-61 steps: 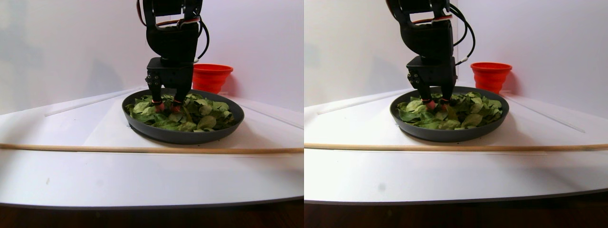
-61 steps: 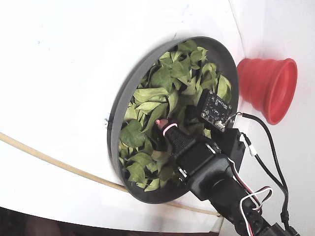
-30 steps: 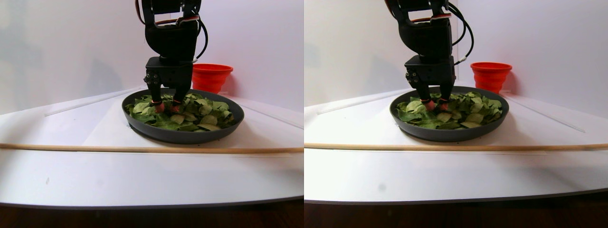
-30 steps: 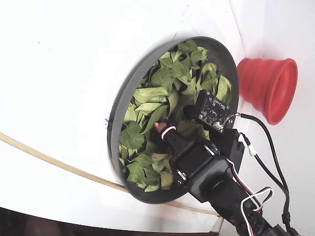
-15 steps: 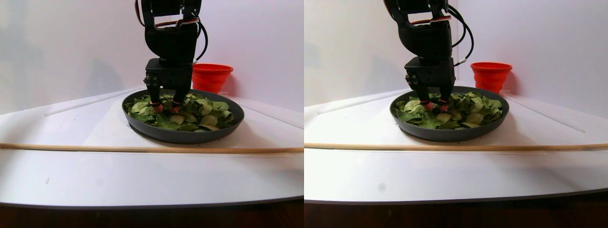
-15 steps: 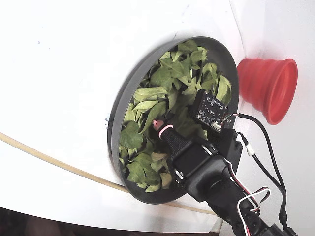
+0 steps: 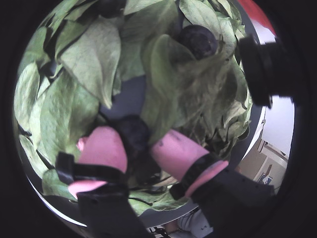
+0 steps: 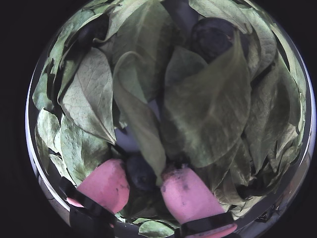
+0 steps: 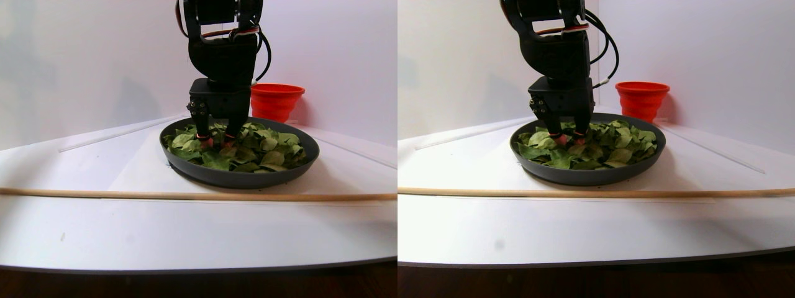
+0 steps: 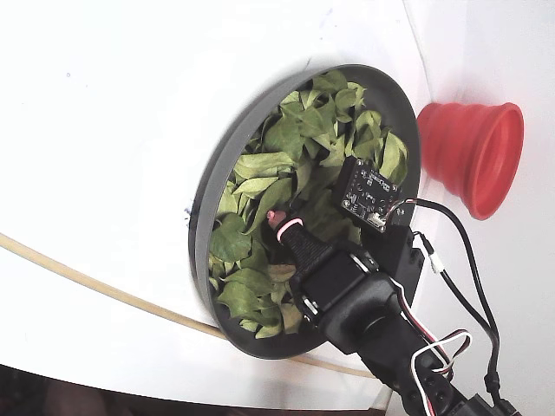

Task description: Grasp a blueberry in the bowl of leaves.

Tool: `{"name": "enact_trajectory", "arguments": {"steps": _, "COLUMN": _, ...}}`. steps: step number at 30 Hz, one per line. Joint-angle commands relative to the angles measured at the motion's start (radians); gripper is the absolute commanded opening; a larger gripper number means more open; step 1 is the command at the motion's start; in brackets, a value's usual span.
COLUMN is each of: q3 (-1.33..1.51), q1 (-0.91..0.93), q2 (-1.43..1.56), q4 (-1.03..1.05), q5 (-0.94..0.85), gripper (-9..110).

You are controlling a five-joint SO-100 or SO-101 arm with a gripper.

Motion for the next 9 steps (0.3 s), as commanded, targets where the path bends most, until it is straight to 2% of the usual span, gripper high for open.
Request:
{"name": "enact_trajectory", "arguments": {"steps": 1, "q3": 0.006, "q1": -0.002, "q2": 0.041, "q4": -0.006, "q5": -0.009, "gripper": 10}}
{"name": "enact_trajectory", "arguments": {"steps": 9, "q3": 0.011, "q1": 0.0, "q2": 0.104, "q4": 0.014, "q5": -0.025, "gripper": 9}}
